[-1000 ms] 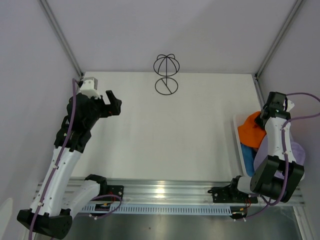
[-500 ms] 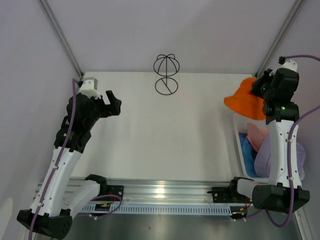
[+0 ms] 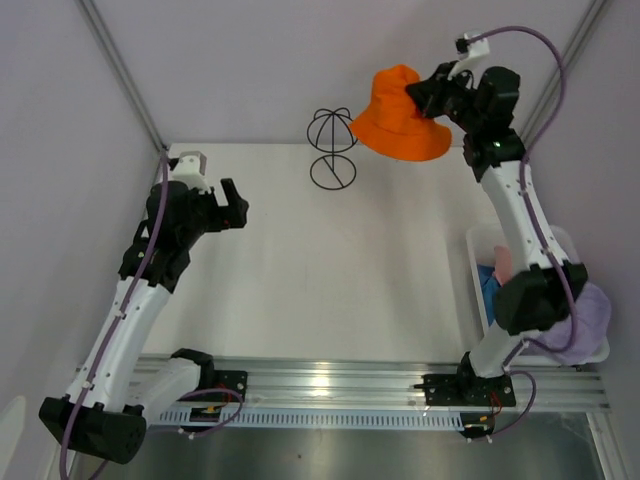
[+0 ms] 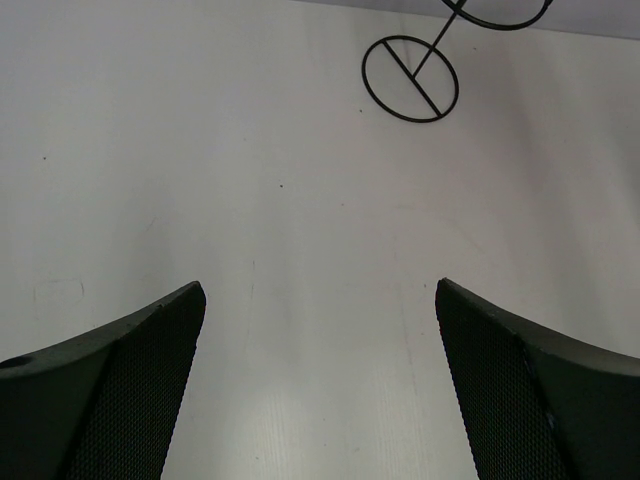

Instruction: Stack the hats

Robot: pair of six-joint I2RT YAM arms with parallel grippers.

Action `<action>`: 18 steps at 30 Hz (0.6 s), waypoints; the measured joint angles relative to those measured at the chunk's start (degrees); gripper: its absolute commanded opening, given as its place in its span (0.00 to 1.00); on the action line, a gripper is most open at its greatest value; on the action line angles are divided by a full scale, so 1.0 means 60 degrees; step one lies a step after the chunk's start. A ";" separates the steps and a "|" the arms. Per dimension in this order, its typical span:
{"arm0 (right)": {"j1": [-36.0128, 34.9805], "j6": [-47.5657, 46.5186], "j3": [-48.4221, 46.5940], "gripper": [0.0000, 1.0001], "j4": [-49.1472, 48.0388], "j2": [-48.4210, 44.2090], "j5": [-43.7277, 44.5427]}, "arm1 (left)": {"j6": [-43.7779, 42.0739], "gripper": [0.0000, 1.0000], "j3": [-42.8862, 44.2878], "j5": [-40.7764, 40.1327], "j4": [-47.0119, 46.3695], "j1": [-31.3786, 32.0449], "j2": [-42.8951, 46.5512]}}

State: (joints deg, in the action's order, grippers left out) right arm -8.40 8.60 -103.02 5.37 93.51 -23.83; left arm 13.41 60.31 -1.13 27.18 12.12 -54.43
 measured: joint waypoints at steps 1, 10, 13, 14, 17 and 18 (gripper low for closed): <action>-0.0073 -0.0058 -0.0466 0.00 -0.0117 0.0710 -0.0277 | -0.0004 0.99 0.0000 0.0051 -0.0022 0.0000 -0.0076; -0.0586 -0.0554 -0.4575 0.00 -0.0444 0.5388 -0.1115 | 0.0022 0.99 0.0707 0.1118 -0.0011 0.0007 -0.1872; -0.0630 -0.0718 -0.4452 0.00 -0.0623 0.5278 -0.0947 | 0.0379 1.00 0.1202 0.1373 -0.0131 0.0015 -0.2641; -0.0623 -0.0794 -0.4171 0.00 -0.0685 0.5034 -0.0860 | 0.0597 1.00 0.1337 0.1450 -0.0310 0.0015 -0.2878; -0.0437 -0.0925 -0.2816 0.00 -0.1137 0.3876 -0.0739 | 0.1483 1.00 0.2149 0.1526 -0.0681 0.0022 -0.3803; -0.0350 -0.0925 -0.2412 0.00 -0.1228 0.3479 -0.0721 | 0.1810 1.00 0.2663 0.1545 -0.0860 0.0022 -0.4280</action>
State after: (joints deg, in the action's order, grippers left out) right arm -10.50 3.05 -117.49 -2.00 114.39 -28.16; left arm 24.27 76.29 8.14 22.02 12.25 -80.12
